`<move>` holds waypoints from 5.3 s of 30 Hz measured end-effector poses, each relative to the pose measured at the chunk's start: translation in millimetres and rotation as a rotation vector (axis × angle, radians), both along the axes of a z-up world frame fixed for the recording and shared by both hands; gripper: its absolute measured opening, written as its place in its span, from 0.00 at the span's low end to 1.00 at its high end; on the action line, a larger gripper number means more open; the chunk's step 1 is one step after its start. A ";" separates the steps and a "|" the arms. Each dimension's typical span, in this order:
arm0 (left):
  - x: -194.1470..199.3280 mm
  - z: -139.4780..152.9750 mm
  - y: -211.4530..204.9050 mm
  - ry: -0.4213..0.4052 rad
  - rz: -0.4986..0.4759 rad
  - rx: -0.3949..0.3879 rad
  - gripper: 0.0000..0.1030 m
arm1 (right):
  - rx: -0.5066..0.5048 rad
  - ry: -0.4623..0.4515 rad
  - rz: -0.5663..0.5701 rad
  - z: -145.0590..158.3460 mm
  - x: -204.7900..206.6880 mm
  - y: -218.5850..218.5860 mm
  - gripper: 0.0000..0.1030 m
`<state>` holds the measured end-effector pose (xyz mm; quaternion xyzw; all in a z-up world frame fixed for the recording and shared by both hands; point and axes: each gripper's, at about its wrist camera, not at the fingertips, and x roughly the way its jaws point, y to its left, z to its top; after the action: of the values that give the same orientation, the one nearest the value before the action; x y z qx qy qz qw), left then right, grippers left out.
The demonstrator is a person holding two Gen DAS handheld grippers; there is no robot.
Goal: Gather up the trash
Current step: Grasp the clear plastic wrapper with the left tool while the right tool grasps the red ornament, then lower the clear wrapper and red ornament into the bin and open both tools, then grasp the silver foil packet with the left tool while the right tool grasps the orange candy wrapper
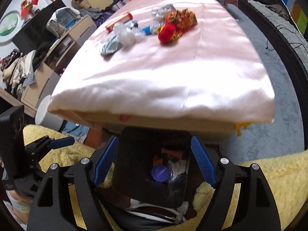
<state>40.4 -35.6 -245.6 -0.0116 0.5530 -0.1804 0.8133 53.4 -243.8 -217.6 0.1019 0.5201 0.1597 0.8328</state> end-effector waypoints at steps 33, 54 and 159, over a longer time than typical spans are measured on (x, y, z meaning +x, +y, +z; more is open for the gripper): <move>164.0 60.6 -13.9 -0.168 -0.013 0.007 0.82 | -0.081 -0.135 0.006 9.7 152.8 12.0 0.35; 200.0 60.2 -39.5 -0.203 -0.077 0.010 0.19 | -0.073 -0.131 0.029 18.3 149.6 -2.1 0.33; 71.0 54.4 24.7 -0.155 0.047 0.070 0.92 | -0.089 -0.161 -0.041 47.6 70.8 -2.0 0.92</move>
<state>111.4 -10.9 -191.2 0.0181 0.4938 -0.1421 0.8577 124.2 -245.8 -170.0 0.0624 0.4558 0.1269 0.8788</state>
